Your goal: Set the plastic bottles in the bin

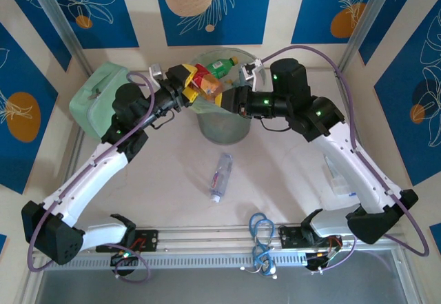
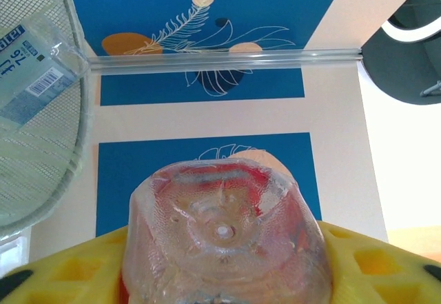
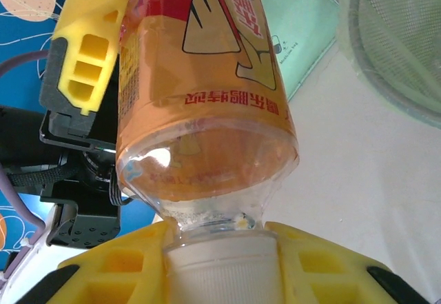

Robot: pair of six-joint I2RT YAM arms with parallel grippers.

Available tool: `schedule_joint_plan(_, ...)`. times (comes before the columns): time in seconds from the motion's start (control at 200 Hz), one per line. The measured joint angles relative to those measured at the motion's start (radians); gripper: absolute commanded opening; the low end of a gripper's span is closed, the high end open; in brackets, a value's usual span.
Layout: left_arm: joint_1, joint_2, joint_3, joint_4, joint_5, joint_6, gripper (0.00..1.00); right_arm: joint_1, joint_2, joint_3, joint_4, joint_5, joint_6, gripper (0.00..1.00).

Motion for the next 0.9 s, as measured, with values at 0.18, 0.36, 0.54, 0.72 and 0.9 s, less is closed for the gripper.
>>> schedule_joint_plan(0.18, 0.028, -0.001, 0.037, -0.177, 0.019, 0.129, 1.00, -0.059, 0.048, 0.067, -0.020, 0.016, 0.000, 0.24)
schedule_joint_plan(0.36, 0.141, -0.050, 0.144, -0.459, -0.009, 0.330, 1.00, -0.136, 0.164, 0.198, -0.101, -0.009, -0.037, 0.22)
schedule_joint_plan(0.54, 0.209, -0.167, 0.169, -0.620, -0.043, 0.494, 0.99, -0.204, 0.313, 0.333, -0.218, -0.049, -0.108, 0.21)
schedule_joint_plan(0.72, 0.213, -0.196, 0.172, -0.726, -0.052, 0.609, 0.94, -0.213, 0.393, 0.381, -0.301, -0.068, -0.158, 0.24)
schedule_joint_plan(0.9, 0.213, -0.172, 0.171, -0.773, -0.051, 0.659, 0.91, -0.206, 0.409, 0.382, -0.339, -0.077, -0.181, 0.47)
